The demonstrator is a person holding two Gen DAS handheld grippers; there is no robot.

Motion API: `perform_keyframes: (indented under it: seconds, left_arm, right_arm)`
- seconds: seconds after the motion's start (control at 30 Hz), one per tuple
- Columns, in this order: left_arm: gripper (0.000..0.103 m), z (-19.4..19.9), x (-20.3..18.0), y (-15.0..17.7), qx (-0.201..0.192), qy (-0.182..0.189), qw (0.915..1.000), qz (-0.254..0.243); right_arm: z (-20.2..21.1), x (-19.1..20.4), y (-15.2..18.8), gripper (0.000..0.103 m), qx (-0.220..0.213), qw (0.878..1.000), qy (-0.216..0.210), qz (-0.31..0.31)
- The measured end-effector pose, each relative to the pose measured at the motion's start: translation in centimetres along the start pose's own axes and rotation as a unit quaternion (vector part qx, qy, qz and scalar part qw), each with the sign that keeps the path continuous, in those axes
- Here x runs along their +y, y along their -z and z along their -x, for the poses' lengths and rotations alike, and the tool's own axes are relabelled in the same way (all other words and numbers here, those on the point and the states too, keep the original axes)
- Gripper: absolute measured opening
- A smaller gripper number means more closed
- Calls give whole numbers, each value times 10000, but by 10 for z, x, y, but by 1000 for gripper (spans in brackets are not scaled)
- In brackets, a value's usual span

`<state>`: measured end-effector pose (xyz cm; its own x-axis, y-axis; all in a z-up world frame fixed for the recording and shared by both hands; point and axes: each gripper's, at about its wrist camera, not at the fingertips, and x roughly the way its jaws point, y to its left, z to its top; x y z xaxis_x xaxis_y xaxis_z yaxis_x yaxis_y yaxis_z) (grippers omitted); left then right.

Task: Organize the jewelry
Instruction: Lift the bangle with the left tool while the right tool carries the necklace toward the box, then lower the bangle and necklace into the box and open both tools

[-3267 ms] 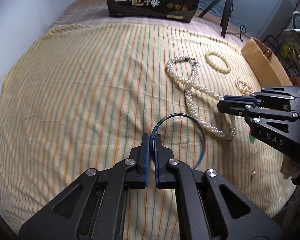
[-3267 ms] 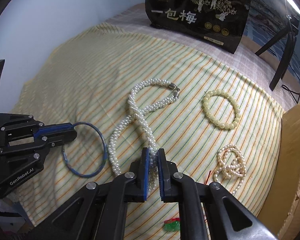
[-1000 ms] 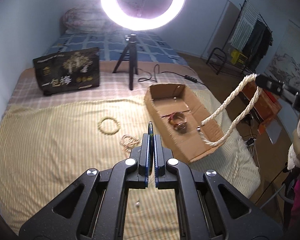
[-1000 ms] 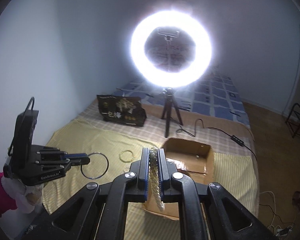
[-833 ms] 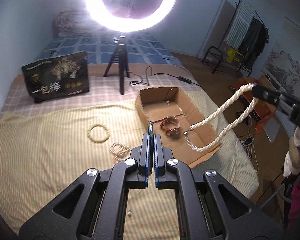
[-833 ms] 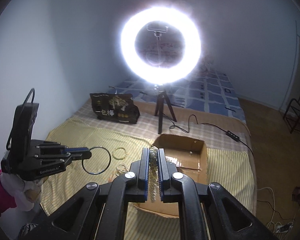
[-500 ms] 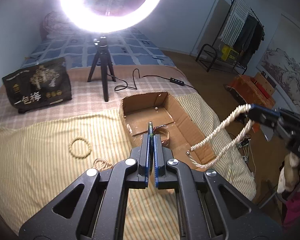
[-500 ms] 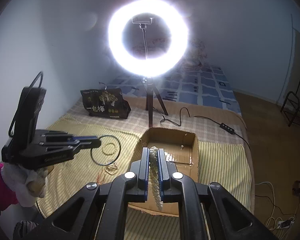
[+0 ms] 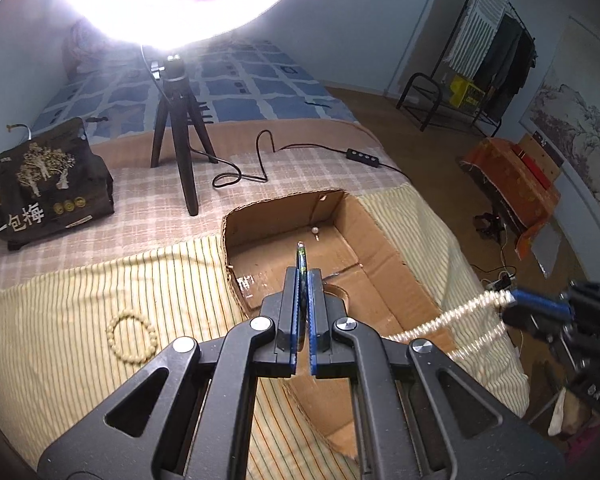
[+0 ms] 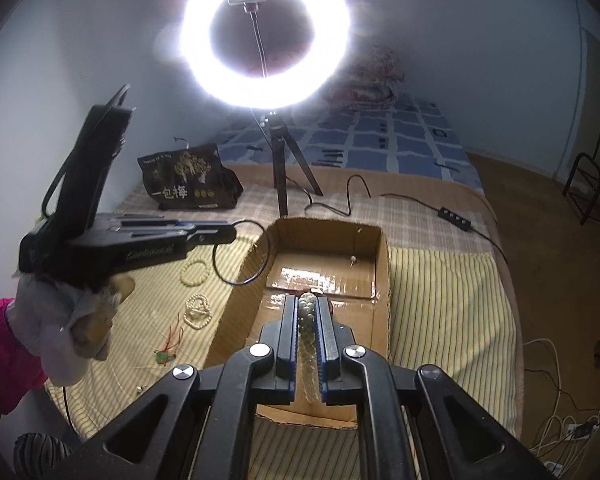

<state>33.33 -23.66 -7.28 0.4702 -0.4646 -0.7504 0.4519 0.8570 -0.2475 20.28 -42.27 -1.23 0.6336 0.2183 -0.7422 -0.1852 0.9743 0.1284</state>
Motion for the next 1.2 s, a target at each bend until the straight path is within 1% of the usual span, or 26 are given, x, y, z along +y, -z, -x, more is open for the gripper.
perform_keyframes:
  seconds: [0.13, 0.3, 0.43, 0.47, 0.5, 0.53, 0.57, 0.6, 0.63, 0.67, 0.7, 0.73, 0.8, 0.93, 0.97, 1.03, 1.1, 1.2]
  left_arm:
    - [1, -20, 6, -3, 99, -75, 9999, 82]
    - [1, -35, 10, -6, 146, -167, 9997, 139]
    - [1, -41, 13, -8, 195, -76, 9996, 177]
    - [1, -41, 12, -8, 209, -95, 9996, 146]
    - [1, -41, 11, -8, 238, -104, 9996, 99]
    - [4, -42, 9, -7, 280, -119, 9995, 56]
    - [8, -43, 8, -7, 309, -144, 9994, 23]
    - [24, -42, 7, -7, 319, -172, 9993, -8]
    - [41, -41, 7, -5, 289, -219, 9993, -35]
    - [45, -39, 7, -4, 247, -247, 9994, -39]
    - [46, -36, 8, -3, 208, -254, 9995, -41]
    - [46, -35, 8, -2, 214, -244, 9995, -41]
    - [46, -32, 10, -1, 227, -272, 9994, -40]
    - [47, -22, 13, 1, 191, -353, 9992, -83]
    - [49, -18, 15, 1, 178, -389, 9990, -99]
    - [57, -7, 19, 2, 93, -452, 9989, -102]
    - [57, 3, 25, 4, 23, -498, 9987, -91]
    - [57, 20, 33, 7, -40, -616, 9980, -102]
  right_arm:
    - [-11, -4, 6, 5, 109, 9999, -22, -36]
    - [-24, -9, 13, 5, 220, 9997, -84, -113]
    - [-29, -10, 16, 6, 273, 9995, -129, -126]
    - [-29, -10, 16, 11, 249, 9995, -139, -127]
    - [-29, -9, 15, 25, 230, 9996, -144, -123]
    - [-28, -9, 14, 32, 209, 9996, -151, -118]
    - [-27, -7, 14, 42, 183, 9996, -177, -102]
    - [-26, -6, 14, 51, 176, 9996, -184, -90]
    - [-26, -5, 14, 56, 160, 9997, -160, -78]
    - [-24, -3, 14, 66, 127, 9998, -128, -56]
    - [-23, -2, 14, 74, 88, 9999, -83, -41]
    - [-22, -1, 15, 77, 57, 10000, -49, -34]
    - [-19, 1, 16, 86, 10, 10000, 16, -28]
    - [-15, 2, 18, 91, -7, 9999, 120, -68]
    - [-14, 3, 18, 93, -7, 9998, 160, -83]
    - [-11, 4, 19, 94, -30, 9998, 198, -88]
    - [-7, 7, 20, 97, -63, 9998, 202, -71]
    - [-2, 13, 21, 99, -90, 9997, 223, -5]
